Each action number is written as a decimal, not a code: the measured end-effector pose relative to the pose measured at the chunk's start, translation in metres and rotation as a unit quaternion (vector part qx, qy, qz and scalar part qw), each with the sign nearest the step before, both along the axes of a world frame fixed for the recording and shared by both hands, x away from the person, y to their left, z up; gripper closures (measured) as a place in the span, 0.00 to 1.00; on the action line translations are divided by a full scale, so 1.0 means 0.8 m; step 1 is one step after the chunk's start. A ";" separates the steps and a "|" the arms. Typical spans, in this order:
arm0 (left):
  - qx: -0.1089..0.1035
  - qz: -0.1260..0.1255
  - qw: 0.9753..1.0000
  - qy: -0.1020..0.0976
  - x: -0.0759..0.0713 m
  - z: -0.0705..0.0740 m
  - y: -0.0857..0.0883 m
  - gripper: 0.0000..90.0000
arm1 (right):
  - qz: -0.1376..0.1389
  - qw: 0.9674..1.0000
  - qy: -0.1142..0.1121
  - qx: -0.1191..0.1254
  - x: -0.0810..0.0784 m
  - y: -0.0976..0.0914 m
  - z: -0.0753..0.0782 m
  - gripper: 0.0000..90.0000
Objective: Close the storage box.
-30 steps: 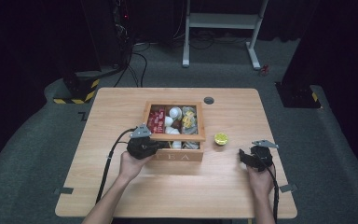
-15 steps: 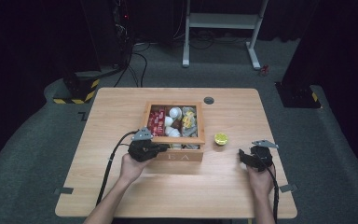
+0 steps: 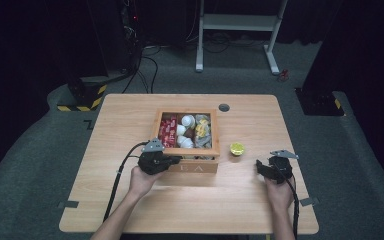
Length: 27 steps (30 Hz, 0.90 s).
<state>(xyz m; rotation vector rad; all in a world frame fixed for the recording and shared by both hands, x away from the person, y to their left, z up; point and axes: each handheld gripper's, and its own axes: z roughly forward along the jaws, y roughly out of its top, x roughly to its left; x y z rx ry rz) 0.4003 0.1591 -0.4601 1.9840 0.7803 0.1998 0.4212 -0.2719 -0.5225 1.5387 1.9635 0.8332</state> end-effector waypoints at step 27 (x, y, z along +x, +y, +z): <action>-0.019 0.003 1.000 -0.005 -0.010 -0.006 0.005 1.00 | -0.003 1.000 0.001 0.001 -0.001 0.001 0.000 0.37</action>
